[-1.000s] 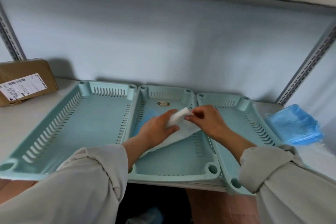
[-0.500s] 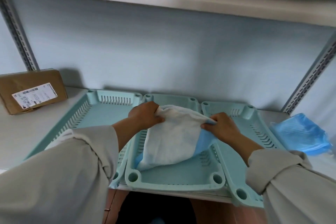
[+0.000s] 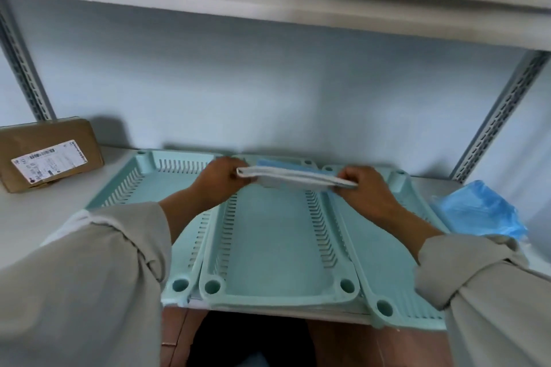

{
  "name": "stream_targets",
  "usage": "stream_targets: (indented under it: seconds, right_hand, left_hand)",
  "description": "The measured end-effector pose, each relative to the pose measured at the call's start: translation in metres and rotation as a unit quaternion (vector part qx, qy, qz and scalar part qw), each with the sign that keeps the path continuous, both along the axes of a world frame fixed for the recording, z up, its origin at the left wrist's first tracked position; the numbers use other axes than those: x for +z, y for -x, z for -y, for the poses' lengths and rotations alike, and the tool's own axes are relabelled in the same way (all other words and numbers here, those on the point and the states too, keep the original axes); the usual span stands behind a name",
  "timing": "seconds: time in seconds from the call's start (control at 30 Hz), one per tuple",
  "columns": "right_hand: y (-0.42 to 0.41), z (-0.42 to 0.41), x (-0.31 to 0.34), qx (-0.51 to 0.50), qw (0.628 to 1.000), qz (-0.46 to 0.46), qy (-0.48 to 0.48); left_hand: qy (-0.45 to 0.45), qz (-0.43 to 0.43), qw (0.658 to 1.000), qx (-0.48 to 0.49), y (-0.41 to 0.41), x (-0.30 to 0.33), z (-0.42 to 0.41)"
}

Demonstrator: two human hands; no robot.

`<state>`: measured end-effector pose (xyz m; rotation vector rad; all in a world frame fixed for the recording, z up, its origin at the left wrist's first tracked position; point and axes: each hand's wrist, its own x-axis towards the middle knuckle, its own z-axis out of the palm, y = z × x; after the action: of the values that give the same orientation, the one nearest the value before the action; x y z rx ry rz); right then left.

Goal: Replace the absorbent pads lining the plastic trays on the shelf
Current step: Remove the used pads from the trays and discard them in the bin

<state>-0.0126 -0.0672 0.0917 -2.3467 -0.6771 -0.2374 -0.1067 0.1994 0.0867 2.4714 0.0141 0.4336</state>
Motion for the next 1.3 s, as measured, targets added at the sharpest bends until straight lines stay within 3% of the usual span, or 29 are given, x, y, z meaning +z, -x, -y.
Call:
stream_targets:
  seconds: [0.13, 0.2, 0.3, 0.4, 0.47, 0.57, 0.63, 0.77, 0.87, 0.93, 1.0, 1.07, 1.13, 1.2, 1.3]
  right_hand:
    - [0.017, 0.012, -0.035, 0.136, 0.955, -0.215, 0.155]
    - [0.021, 0.010, -0.049, 0.151, 0.921, -0.263, 0.245]
    - [0.022, 0.002, -0.060, 0.160, 0.888, -0.302, 0.308]
    - [0.014, -0.003, -0.064, 0.139, 0.891, -0.312, 0.300]
    - [0.002, -0.008, -0.066, 0.105, 0.914, -0.271, 0.282]
    - [-0.020, -0.018, -0.070, 0.019, 0.961, -0.191, 0.198]
    - [-0.035, -0.024, -0.073, -0.032, 0.975, -0.152, 0.160]
    - [-0.051, -0.037, -0.086, -0.087, 0.976, -0.128, 0.152]
    - [-0.047, -0.048, -0.096, -0.101, 0.976, -0.084, 0.176]
    - [-0.043, -0.054, -0.104, -0.089, 0.969, -0.014, 0.229]
    - [-0.035, -0.061, -0.106, -0.044, 0.973, 0.052, 0.219]
    - [-0.024, -0.066, -0.106, 0.046, 0.977, -0.022, 0.206]
    - [-0.015, -0.069, -0.115, 0.120, 0.939, -0.173, 0.272]
    - [-0.014, -0.066, -0.124, 0.106, 0.906, -0.235, 0.337]
    - [-0.012, -0.058, -0.125, 0.045, 0.883, -0.223, 0.411]
  left_hand:
    - [-0.098, -0.265, 0.955, -0.089, 0.029, -0.039, -0.009]
    - [-0.142, -0.337, 0.925, -0.101, 0.036, -0.055, -0.008]
    - [-0.142, -0.388, 0.904, -0.108, 0.038, -0.070, -0.009]
    - [-0.108, -0.391, 0.909, -0.098, 0.032, -0.074, -0.014]
    - [-0.068, -0.342, 0.935, -0.064, 0.022, -0.077, -0.015]
    - [0.110, -0.219, 0.969, 0.029, -0.001, -0.084, -0.007]
    - [0.156, -0.172, 0.969, 0.080, -0.017, -0.090, 0.002]
    - [0.025, -0.205, 0.963, 0.171, -0.041, -0.107, 0.011]
    - [-0.078, -0.258, 0.945, 0.183, -0.050, -0.115, 0.014]
    - [-0.077, -0.265, 0.945, 0.177, -0.056, -0.121, 0.013]
    - [-0.060, -0.226, 0.959, 0.160, -0.058, -0.124, 0.013]
    - [-0.111, -0.138, 0.975, 0.134, -0.055, -0.125, 0.013]
    - [-0.144, -0.095, 0.981, 0.086, -0.053, -0.127, 0.015]
    - [-0.150, -0.169, 0.974, 0.020, -0.049, -0.129, 0.019]
    - [-0.186, -0.313, 0.929, -0.064, -0.043, -0.131, 0.020]
